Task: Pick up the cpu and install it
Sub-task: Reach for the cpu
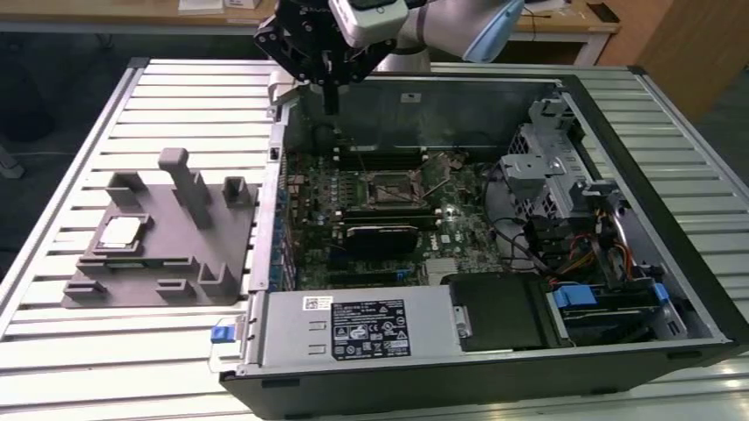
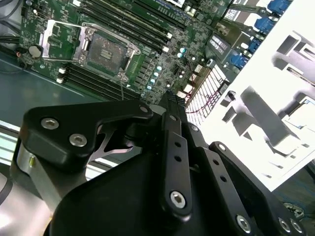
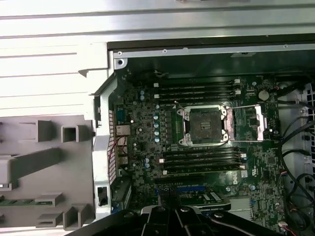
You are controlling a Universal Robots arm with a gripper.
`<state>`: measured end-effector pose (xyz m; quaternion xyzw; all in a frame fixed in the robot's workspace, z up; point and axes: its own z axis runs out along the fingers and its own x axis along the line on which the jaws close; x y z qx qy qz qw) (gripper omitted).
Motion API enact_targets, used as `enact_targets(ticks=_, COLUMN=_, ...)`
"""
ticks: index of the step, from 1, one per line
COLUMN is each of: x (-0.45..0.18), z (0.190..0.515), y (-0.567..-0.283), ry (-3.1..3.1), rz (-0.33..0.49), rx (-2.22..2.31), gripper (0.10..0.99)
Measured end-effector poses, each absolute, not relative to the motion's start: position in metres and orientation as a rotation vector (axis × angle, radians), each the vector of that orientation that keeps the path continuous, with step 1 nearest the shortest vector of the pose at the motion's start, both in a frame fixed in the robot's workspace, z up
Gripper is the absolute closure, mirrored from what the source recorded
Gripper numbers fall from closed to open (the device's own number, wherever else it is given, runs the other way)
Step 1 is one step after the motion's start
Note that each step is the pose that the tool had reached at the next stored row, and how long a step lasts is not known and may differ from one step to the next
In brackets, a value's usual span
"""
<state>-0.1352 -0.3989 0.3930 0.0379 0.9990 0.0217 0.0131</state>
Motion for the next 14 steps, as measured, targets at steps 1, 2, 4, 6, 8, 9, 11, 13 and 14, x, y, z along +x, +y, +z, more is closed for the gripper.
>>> enact_targets(ticks=1, x=-0.138, z=0.393, y=-0.399, ry=3.112, rz=0.068, rx=0.118, gripper=0.98)
enact_targets(ticks=2, x=-0.139, z=0.393, y=-0.399, ry=3.112, rz=0.068, rx=0.118, gripper=0.98)
enact_targets(ticks=4, x=-0.143, z=0.393, y=-0.399, ry=3.112, rz=0.068, rx=0.118, gripper=0.98)
enact_targets(ticks=6, x=-0.145, z=0.393, y=-0.399, ry=3.112, rz=0.068, rx=0.118, gripper=0.98)
enact_targets(ticks=8, x=-0.148, z=0.393, y=-0.399, ry=3.112, rz=0.068, rx=0.118, gripper=0.98)
enact_targets(ticks=9, x=-0.149, z=0.393, y=-0.399, ry=3.112, rz=0.068, rx=0.118, gripper=0.98)
enact_targets(ticks=11, x=-0.152, z=0.393, y=-0.399, ry=3.112, rz=0.068, rx=0.118, gripper=0.98)
enact_targets(ticks=13, x=-0.154, z=0.393, y=-0.399, ry=3.112, rz=0.068, rx=0.118, gripper=0.98)
enact_targets(ticks=14, x=-0.155, z=0.393, y=-0.399, ry=3.112, rz=0.068, rx=0.118, gripper=0.98)
